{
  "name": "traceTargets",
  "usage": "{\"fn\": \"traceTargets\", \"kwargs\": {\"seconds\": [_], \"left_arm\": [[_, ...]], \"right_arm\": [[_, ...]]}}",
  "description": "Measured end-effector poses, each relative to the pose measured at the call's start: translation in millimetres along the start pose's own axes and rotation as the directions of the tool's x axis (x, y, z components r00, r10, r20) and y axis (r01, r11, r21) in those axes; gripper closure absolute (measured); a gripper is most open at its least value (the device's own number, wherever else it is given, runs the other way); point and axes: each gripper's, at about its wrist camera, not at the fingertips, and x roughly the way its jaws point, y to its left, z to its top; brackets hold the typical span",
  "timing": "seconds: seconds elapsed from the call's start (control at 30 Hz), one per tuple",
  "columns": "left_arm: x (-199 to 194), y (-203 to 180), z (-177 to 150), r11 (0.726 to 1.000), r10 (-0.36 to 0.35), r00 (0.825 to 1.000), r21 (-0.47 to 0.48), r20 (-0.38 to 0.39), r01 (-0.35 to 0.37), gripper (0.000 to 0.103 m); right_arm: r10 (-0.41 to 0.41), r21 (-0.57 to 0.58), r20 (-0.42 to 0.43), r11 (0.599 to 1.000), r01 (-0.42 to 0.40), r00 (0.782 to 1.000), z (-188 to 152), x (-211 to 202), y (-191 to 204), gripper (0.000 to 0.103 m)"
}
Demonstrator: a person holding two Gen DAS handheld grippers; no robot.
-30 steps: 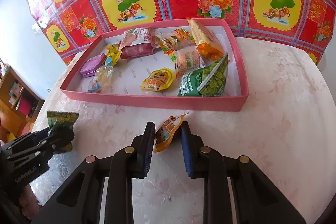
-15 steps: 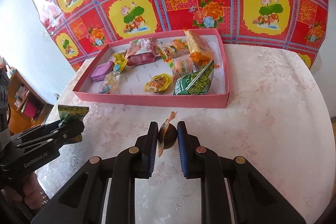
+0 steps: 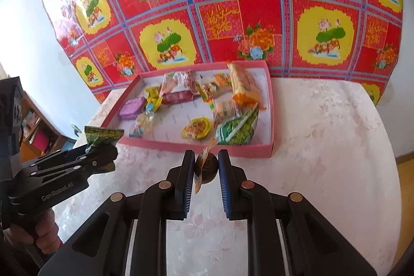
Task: Organize snacks
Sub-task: 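Carry the green bag and orange jelly cup into the tray with both grippers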
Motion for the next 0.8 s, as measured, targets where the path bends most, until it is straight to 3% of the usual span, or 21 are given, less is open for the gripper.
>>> {"fn": "traceTargets", "kwargs": {"seconds": [0.37,0.8], "left_arm": [[19,-16,25,0.999,-0.042,0.999,0.029,0.03,0.041,0.065],[55,-18,34,0.998,-0.048,0.999,0.029,-0.006,0.048,0.065]], "right_arm": [[0.015,-0.033,0.007,0.999,-0.015,1.0,23,13,9,0.083],[0.037,-0.026,-0.015,0.999,-0.038,0.999,41,43,9,0.083]]}}
